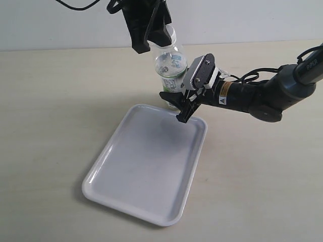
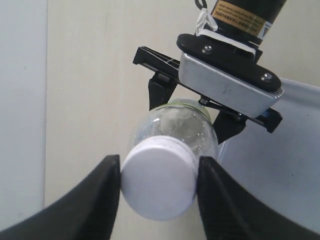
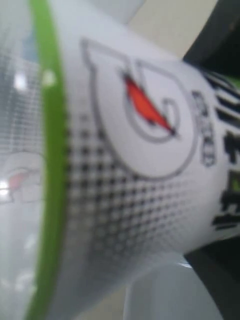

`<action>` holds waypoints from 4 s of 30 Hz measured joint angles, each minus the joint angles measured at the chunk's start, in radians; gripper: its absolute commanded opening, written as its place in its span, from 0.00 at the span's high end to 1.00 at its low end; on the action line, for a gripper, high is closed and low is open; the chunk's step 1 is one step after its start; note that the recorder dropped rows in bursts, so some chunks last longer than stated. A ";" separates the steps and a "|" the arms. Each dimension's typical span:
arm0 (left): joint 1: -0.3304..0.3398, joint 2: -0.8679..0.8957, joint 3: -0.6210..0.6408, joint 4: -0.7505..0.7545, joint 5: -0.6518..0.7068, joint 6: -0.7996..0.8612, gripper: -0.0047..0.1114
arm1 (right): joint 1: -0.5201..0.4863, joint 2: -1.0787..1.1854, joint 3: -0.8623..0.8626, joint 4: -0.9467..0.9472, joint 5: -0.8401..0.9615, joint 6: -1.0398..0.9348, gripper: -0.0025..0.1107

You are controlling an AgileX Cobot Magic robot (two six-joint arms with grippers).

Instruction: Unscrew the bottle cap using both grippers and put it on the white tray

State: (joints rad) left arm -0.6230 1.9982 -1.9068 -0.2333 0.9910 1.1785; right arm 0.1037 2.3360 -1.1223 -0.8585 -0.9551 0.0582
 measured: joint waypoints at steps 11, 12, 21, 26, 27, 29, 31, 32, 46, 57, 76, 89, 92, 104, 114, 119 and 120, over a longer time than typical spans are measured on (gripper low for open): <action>0.000 0.000 -0.002 -0.011 0.004 -0.238 0.96 | 0.000 0.000 -0.004 0.013 0.007 0.014 0.98; -0.001 0.000 -0.002 -0.013 0.007 -0.323 0.96 | 0.000 0.000 -0.004 0.013 0.008 0.012 0.98; -0.004 -0.011 -0.002 -0.013 0.023 -0.414 0.40 | 0.000 0.000 -0.004 0.018 0.012 0.012 0.98; -0.004 -0.027 -0.002 -0.013 0.032 -0.324 0.35 | 0.000 0.000 -0.004 0.016 0.010 -0.021 0.98; -0.004 -0.027 -0.002 -0.013 0.042 -0.300 0.35 | 0.000 0.000 -0.004 0.014 0.010 -0.021 0.98; -0.004 -0.027 -0.002 -0.011 0.058 -0.260 0.35 | 0.000 0.000 -0.004 0.014 0.010 -0.021 0.98; -0.004 -0.027 -0.002 -0.011 0.060 -0.233 0.35 | 0.000 0.000 -0.004 0.014 0.010 -0.023 0.98; -0.004 -0.025 -0.002 -0.009 0.060 -0.226 0.35 | 0.000 0.000 -0.004 0.014 0.010 -0.023 0.98; -0.004 0.012 -0.002 0.057 -0.012 -0.203 0.35 | 0.000 0.000 -0.004 0.014 0.010 -0.025 0.98; -0.004 0.030 -0.002 0.061 -0.029 -0.203 0.45 | 0.000 0.000 -0.004 0.012 0.010 -0.025 0.98; -0.004 0.030 -0.002 0.061 -0.029 -0.206 0.96 | 0.000 0.000 -0.004 0.012 0.010 -0.027 0.98; -0.004 0.030 -0.002 0.061 -0.029 -0.211 0.58 | 0.000 0.000 -0.004 0.012 0.010 -0.027 0.98; -0.004 0.030 -0.002 0.061 -0.029 -0.217 0.49 | 0.000 0.000 -0.004 0.012 0.010 -0.027 0.98; -0.004 0.021 -0.002 0.065 -0.029 -0.256 0.50 | 0.000 0.000 -0.004 0.012 0.010 -0.023 0.98; -0.004 0.008 -0.002 0.065 -0.029 -0.276 0.49 | 0.000 0.000 -0.004 0.012 0.010 -0.023 0.98; -0.004 0.008 -0.002 0.065 -0.029 -0.289 0.49 | 0.000 0.000 -0.004 0.012 0.010 -0.023 0.98; -0.004 0.008 -0.002 0.065 -0.029 -0.291 0.49 | 0.000 0.000 -0.004 0.012 0.010 -0.023 0.98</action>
State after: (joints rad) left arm -0.6273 2.0063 -1.9090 -0.1682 0.9619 0.8872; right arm 0.1037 2.3360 -1.1264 -0.8465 -0.9454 0.0351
